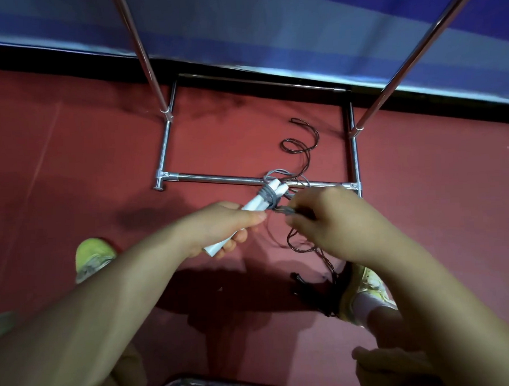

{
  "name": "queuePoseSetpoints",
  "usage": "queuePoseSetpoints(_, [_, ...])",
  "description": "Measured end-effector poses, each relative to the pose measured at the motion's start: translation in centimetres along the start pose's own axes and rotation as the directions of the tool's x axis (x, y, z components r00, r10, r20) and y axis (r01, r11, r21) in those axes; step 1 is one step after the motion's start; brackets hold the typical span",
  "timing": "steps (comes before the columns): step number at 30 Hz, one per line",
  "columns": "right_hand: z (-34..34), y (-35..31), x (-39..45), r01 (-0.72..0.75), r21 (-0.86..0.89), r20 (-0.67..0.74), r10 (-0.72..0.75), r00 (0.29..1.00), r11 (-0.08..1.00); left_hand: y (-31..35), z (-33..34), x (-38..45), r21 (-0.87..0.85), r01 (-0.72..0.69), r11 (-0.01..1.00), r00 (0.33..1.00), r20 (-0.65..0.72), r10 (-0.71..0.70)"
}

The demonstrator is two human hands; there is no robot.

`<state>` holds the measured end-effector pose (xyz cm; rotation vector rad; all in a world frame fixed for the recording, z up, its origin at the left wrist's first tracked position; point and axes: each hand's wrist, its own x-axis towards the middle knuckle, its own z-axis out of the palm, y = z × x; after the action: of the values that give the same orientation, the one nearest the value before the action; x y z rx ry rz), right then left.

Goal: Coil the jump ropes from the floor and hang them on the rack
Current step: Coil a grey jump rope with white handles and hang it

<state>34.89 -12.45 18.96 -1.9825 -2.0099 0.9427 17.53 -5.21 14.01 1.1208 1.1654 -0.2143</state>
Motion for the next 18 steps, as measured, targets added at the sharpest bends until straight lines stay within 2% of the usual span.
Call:
queuePoseSetpoints(3, [-0.4, 0.8, 0.2, -0.053, 0.089, -0.095, 0.062, 0.994, 0.995, 0.2, -0.1, -0.4, 0.101, -0.002, 0.995, 0.995, 0.095, -0.008])
queuePoseSetpoints(6, [-0.3, 1.1, 0.3, -0.041, 0.121, -0.11, 0.055, 0.992, 0.992, 0.3, 0.3, -1.1, 0.219, -0.012, 0.976, 0.982, 0.187, -0.03])
queuePoseSetpoints(8, [-0.5, 1.7, 0.5, -0.04, 0.202, -0.035, 0.048, 0.998, 0.978, 0.3, 0.6, -1.8, 0.284, -0.027, 0.959, 0.959, 0.278, -0.056])
queuePoseSetpoints(10, [-1.0, 2.4, 0.8, -0.062, 0.353, 0.14, 0.013, 0.99, 0.934, 0.3, 0.9, -2.4, 0.326, -0.057, 0.944, 0.911, 0.405, -0.084])
queuePoseSetpoints(12, [-1.2, 2.9, 0.8, -0.127, 0.497, 0.334, -0.054, 0.941, 0.859, -0.2, 1.1, -2.7, 0.329, -0.092, 0.94, 0.875, 0.478, -0.081])
queuePoseSetpoints(14, [-0.9, 3.0, 0.7, -0.206, 0.609, 0.452, -0.121, 0.884, 0.766, -0.7, 0.9, -2.9, 0.297, -0.145, 0.944, 0.865, 0.5, -0.024])
queuePoseSetpoints(16, [-0.5, 2.9, 0.7, -0.288, 0.733, 0.458, -0.133, 0.879, 0.616, -1.0, 0.8, -2.7, 0.264, -0.205, 0.943, 0.869, 0.493, 0.051])
queuePoseSetpoints(18, [0.1, 3.0, 0.8, -0.381, 0.834, 0.44, -0.066, 0.895, 0.399, -0.7, 0.6, -2.5, 0.195, -0.211, 0.958, 0.883, 0.459, 0.101])
